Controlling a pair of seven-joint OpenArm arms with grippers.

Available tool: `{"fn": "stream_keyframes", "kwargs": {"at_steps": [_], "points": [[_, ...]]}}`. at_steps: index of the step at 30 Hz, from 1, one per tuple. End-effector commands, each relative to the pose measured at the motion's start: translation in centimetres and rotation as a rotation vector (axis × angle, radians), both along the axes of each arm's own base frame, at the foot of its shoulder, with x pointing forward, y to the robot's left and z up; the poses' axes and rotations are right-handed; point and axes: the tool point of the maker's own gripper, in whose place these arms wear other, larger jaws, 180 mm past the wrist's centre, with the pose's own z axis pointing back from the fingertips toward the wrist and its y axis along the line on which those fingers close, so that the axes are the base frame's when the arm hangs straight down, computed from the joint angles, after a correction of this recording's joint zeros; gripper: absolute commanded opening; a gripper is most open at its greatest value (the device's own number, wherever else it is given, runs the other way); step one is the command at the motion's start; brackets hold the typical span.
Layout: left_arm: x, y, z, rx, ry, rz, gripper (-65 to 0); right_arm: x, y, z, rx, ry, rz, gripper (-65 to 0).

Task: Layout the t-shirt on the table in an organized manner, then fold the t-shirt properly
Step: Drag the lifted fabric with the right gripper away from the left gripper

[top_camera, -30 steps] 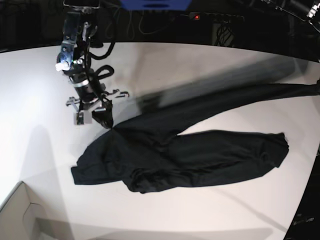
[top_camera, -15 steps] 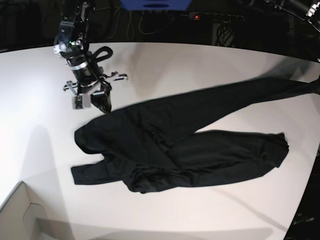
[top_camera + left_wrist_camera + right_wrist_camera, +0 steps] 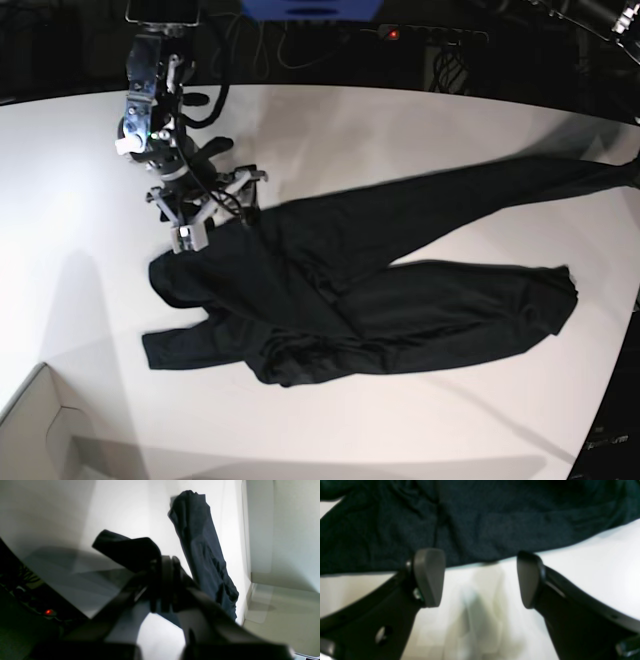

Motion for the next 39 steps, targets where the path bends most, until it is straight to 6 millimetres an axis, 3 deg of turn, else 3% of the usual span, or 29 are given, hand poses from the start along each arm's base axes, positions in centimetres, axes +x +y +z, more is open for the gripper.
{"fn": "stream_keyframes", "kwargs": {"at_steps": [1, 10, 15, 21, 26, 30, 39], "points": [[0.5, 0.5, 1.6, 0.017, -0.045, 0.0, -64.9, 1.6, 0.1, 1.6, 0.021, -0.065, -0.004, -18.5], [0.5, 0.5, 1.5, 0.016, -0.043, 0.001, -64.9, 2.4, -0.1, 0.1, 0.019, -0.028, 0.009, -21.5], [0.6, 0.5, 1.5, 0.016, -0.044, 0.0, -64.9, 2.7, 0.0, -1.3, 0.027, 0.011, 0.012, -35.2], [0.7, 0.1, 1.2, 0.004, -0.047, 0.001, -64.9, 2.5, 0.2, -2.3, 0.034, 0.041, 0.014, -43.6], [0.6, -0.2, 0.9, -0.01, -0.047, 0.003, -64.9, 1.2, -0.7, -3.3, 0.013, 0.07, 0.014, -65.0], [0.6, -0.3, 0.9, -0.011, -0.047, 0.003, -64.9, -0.4, -1.6, -3.4, -0.014, 0.076, 0.014, -65.0], [0.7, -0.3, 0.9, -0.012, -0.049, 0.004, -64.9, -4.1, -2.5, 0.2, -0.072, -0.001, 0.013, -65.0]]}}
